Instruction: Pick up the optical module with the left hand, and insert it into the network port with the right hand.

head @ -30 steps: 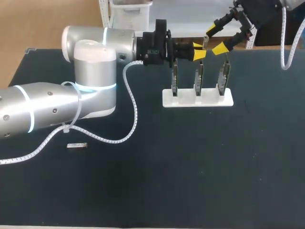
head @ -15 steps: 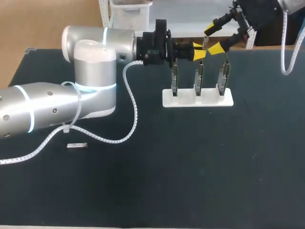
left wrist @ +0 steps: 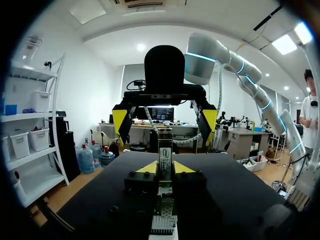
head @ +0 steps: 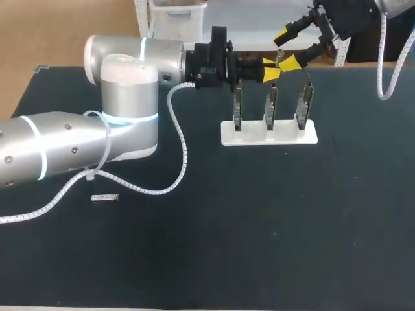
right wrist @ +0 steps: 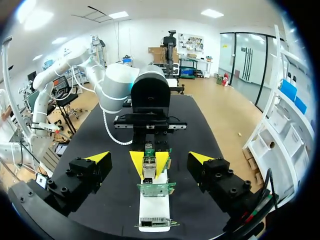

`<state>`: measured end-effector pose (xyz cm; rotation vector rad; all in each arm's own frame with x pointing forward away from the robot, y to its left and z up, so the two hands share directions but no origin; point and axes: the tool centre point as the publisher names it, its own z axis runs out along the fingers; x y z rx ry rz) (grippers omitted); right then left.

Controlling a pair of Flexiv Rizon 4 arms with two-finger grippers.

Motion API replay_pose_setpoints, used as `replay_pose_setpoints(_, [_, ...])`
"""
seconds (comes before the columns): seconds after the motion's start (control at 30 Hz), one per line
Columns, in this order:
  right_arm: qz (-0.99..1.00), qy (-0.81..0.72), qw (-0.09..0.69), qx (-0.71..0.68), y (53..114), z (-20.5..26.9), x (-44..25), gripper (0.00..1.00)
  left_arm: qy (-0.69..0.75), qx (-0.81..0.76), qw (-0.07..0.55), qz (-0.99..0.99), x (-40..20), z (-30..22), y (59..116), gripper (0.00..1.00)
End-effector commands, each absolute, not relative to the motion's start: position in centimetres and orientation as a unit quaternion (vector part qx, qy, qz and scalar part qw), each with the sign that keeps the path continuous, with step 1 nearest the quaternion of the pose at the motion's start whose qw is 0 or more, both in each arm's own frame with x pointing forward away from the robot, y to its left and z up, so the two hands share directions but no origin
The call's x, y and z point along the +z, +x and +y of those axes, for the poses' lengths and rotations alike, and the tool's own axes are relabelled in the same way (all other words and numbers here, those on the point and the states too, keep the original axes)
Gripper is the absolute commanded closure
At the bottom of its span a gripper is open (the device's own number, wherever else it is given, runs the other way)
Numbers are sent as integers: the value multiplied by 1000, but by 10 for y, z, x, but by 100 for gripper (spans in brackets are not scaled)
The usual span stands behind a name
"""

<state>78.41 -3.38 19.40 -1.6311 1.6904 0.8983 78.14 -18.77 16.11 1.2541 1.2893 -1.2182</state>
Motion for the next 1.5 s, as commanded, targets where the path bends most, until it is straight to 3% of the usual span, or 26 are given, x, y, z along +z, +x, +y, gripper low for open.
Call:
replay_pose_setpoints(0.03, [640, -617, 309, 337, 785, -32, 193, 0, 512, -497, 464, 525, 161, -189, 784, 100])
replay_pose_setpoints(0.87, [647, -611, 311, 334, 783, -30, 193, 0, 512, -497, 464, 525, 161, -189, 784, 100])
replay_pose_setpoints(0.9, [646, -611, 311, 335, 783, -30, 192, 36, 512, -497, 464, 525, 161, -189, 784, 100])
replay_pose_setpoints(0.97, [646, -610, 312, 335, 783, -30, 192, 91, 512, -497, 464, 525, 161, -189, 784, 100])
replay_pose_setpoints(1.0, [647, -609, 313, 335, 783, -30, 192, 100, 512, -497, 464, 525, 161, -189, 784, 100])
replay_pose_setpoints(1.5, [646, -609, 315, 336, 784, -29, 193, 100, 512, -497, 464, 525, 161, -189, 784, 100])
